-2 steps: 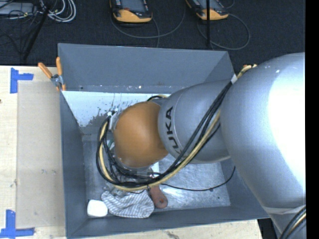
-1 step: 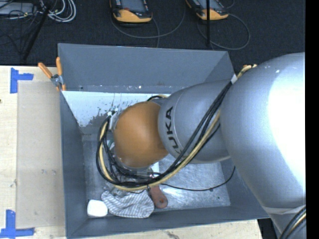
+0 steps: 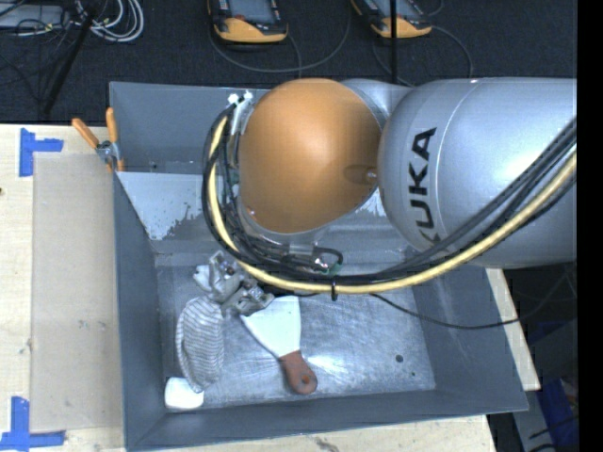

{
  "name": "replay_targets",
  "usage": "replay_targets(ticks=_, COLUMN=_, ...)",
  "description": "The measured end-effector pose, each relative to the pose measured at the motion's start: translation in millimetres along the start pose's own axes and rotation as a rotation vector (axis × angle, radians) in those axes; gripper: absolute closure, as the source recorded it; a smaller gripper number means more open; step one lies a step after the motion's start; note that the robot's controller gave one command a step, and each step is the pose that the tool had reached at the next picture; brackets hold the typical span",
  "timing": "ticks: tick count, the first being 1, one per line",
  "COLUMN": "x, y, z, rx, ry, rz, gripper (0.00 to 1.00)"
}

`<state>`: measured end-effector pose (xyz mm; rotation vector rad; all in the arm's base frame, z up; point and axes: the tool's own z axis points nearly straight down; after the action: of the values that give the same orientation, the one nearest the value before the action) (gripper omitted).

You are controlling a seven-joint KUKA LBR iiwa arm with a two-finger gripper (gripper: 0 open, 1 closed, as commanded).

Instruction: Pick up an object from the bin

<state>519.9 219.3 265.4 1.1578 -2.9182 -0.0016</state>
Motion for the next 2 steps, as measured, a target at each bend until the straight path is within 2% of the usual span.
replay_targets(ticks=1, x=-1.8, y=-0.6, z=-15.3, rx=0.003, ry=-0.007, rz=0.001, gripper=1.00)
replay_targets(ticks=2, x=-8.1, y=-3.9, z=16.2, rx=0.005, ry=-0.011, rz=0.004, gripper=1.00)
